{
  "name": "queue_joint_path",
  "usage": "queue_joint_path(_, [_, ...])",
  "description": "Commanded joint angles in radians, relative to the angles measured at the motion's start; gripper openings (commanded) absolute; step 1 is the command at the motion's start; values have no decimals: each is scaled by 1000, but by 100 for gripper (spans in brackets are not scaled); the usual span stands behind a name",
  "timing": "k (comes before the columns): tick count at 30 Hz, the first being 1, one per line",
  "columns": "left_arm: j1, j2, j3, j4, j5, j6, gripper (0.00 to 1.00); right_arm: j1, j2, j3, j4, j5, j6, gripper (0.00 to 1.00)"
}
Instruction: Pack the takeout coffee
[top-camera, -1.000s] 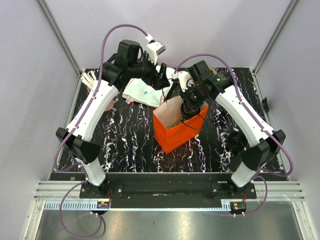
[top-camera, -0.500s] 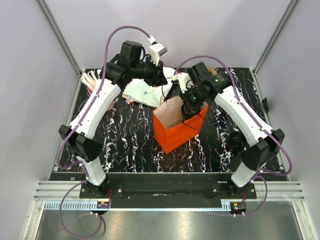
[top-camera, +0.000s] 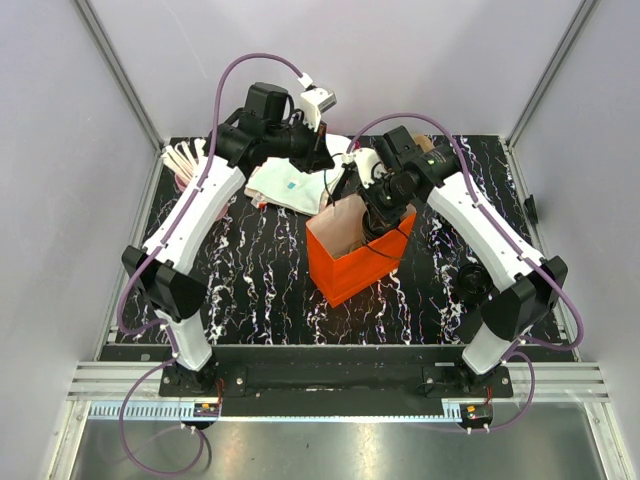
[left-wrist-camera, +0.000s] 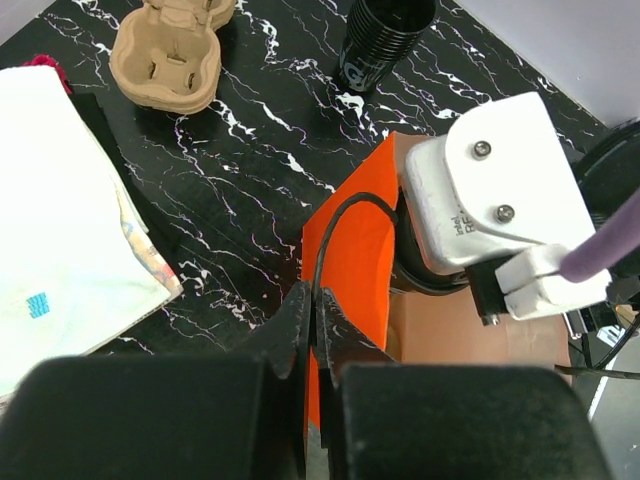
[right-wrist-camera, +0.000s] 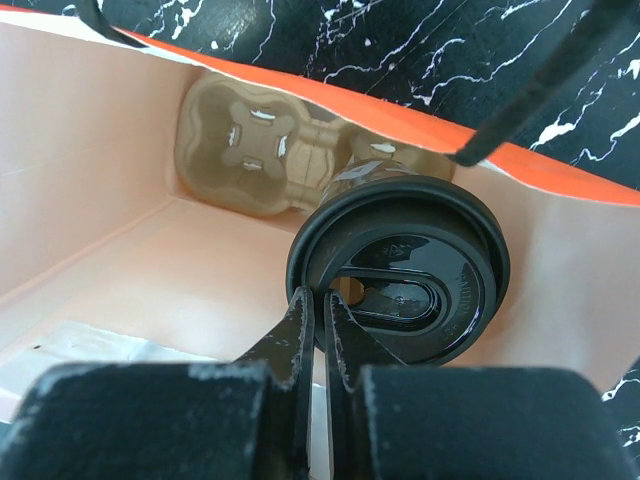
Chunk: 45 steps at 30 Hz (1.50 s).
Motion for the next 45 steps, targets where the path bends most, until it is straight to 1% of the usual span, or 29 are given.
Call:
queue_joint_path(1, [5,9,4,50,-20,-6,0,10,6,-8,21,5,-15,0])
queue_joint_path(14, [4,12,-1,51,-35,-12,0,10,2,-40,55,19,-34,0])
queue_joint_path(21, [4,17,-8,53,-128,-29,0,10,-7,-80,84,17,-41,0])
queue_joint_path(30, [4,29,-10,53,-214,-29,0,10,-14,-102,93,17,-45,0])
queue_joint_path(32, [4,31,-10,54,-220,-29,0,10,-14,-106,96,17,-46,0])
queue_joint_path(33, [4,31,-10,53,-227,-53,0,10,-14,-108,96,19,-46,0])
queue_joint_path(45, [1,34,-13,53,-205,-57,0,10,-11,-149,148,42,-52,0])
